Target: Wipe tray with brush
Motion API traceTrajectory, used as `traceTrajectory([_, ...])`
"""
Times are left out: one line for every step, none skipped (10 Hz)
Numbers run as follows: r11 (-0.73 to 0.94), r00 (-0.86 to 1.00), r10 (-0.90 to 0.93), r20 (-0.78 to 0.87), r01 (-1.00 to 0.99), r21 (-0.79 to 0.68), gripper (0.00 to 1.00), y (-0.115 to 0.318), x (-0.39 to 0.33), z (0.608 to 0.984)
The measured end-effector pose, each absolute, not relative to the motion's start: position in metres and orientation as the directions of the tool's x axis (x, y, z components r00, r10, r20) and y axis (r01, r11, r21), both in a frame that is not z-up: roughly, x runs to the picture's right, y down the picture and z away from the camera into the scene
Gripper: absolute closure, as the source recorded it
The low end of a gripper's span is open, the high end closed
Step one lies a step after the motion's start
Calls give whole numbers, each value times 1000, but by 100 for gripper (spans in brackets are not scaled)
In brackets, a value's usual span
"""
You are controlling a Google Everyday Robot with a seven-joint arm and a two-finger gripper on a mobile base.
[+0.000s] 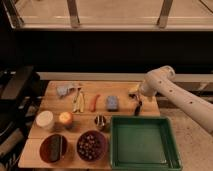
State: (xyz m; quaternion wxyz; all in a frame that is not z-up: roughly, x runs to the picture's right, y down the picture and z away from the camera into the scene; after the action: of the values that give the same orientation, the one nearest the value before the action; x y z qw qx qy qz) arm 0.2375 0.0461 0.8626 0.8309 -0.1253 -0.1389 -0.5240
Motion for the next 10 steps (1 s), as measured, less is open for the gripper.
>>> traceTrajectory([417, 410, -838, 361, 907, -63, 21, 46, 237, 863])
traceTrajectory([415, 408, -838, 362, 908, -62, 21, 46, 235, 864])
traceTrajectory([417, 411, -837, 361, 906, -65, 21, 46, 237, 863])
traceTrajectory([417, 413, -838, 357, 906, -71, 21, 46, 239, 863])
traceTrajectory([414, 412, -838, 357, 907, -75, 21, 46, 240, 865])
traceTrajectory([410, 409, -839, 359, 909, -77, 21, 46, 240, 868])
traceTrajectory([400, 399, -842, 364, 913, -74, 21, 45, 238, 876])
traceTrajectory([397, 394, -841, 370, 915, -70, 21, 46, 236, 881])
traceTrajectory([399, 394, -838, 377, 914, -69, 21, 48, 235, 887])
traceTrajectory([402, 396, -833, 387, 913, -70, 21, 53, 236, 894])
